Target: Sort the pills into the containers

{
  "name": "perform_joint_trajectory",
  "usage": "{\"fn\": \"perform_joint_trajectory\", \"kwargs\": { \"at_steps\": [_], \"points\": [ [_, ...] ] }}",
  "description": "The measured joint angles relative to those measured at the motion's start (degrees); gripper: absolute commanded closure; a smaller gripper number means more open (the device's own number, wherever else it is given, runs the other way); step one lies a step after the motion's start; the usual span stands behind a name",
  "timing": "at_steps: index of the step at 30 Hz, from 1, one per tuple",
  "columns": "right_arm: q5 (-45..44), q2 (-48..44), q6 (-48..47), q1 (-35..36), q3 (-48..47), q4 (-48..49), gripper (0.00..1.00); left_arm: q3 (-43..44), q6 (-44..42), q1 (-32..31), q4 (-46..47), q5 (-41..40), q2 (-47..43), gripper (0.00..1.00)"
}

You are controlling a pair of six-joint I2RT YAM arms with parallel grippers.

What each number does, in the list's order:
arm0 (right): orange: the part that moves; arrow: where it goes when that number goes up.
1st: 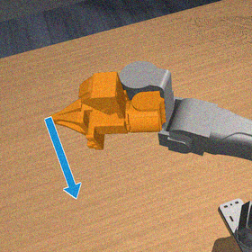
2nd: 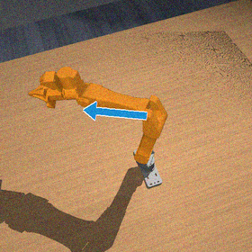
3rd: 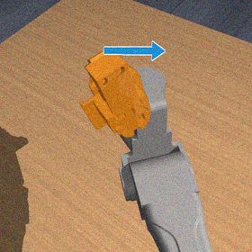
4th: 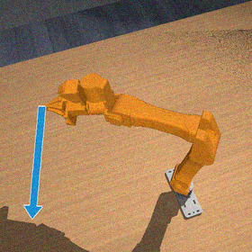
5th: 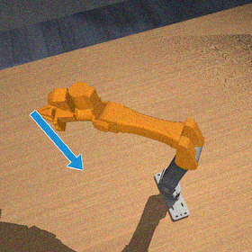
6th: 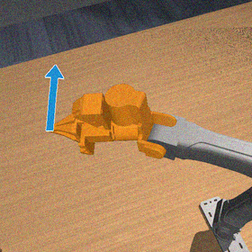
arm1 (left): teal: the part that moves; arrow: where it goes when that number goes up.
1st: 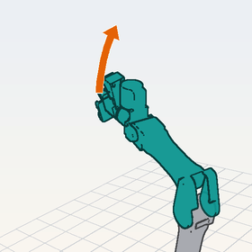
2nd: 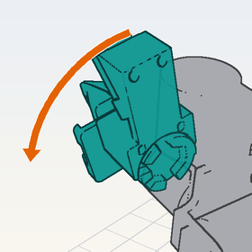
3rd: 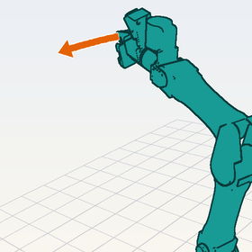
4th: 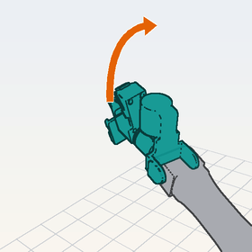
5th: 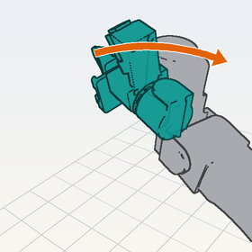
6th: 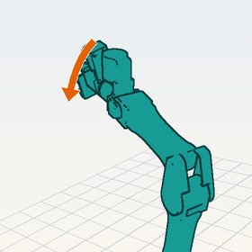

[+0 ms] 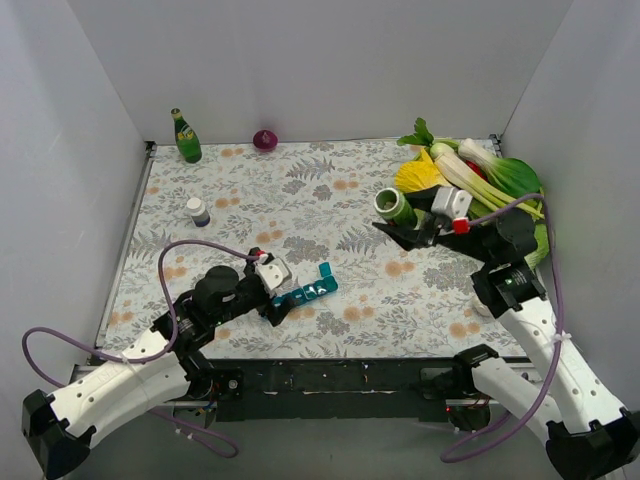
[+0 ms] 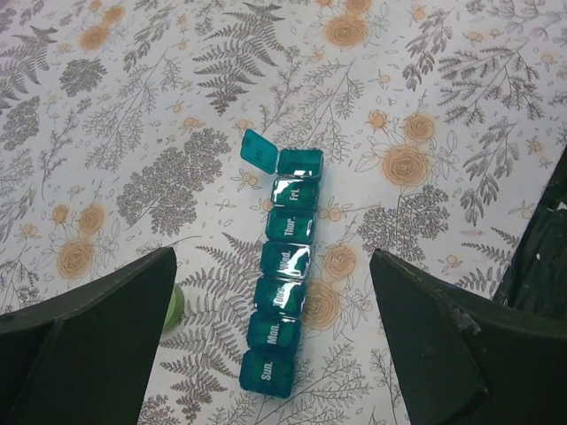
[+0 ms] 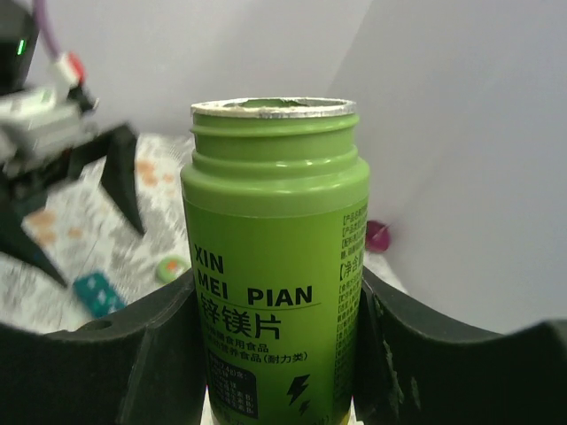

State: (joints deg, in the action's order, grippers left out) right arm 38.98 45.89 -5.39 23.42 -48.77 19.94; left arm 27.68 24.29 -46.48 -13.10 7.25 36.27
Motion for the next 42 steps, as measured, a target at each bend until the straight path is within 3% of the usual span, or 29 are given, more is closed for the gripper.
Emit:
{"fn": "perform_joint_trajectory", "kwargs": {
  "at_steps": [7, 12, 17, 22, 30, 42],
  "points": [
    [12.9, 8.98, -31.69, 0.07, 1.57, -25.51, 0.99, -2.36, 4.72, 0.42, 5.29, -8.63, -2.23, 0.02],
    [10.75, 18.62, -50.31, 1.2, 1.49, -39.85, 0.99, -2.23, 8.81, 3.19, 7.15, -14.01, -1.66, 0.02],
    [5.29, 26.99, -62.62, 4.42, -1.49, -48.72, 0.99, -1.46, 11.13, 4.72, 7.04, -19.06, 0.81, 0.02],
    [-0.44, 33.79, -68.41, 7.34, -4.63, -52.02, 0.99, -1.05, 11.74, 5.09, 6.71, -23.04, 2.03, 0.02],
    [-9.14, 43.63, -70.1, 10.56, -11.04, -54.95, 0.99, -1.03, 12.02, 6.25, 6.64, -26.67, 1.03, 0.02],
    [-18.32, 49.9, -69.81, 13.51, -16.17, -57.75, 0.99, -0.96, 12.13, 6.71, 6.67, -27.39, -0.7, 0.02]
  ]
}}
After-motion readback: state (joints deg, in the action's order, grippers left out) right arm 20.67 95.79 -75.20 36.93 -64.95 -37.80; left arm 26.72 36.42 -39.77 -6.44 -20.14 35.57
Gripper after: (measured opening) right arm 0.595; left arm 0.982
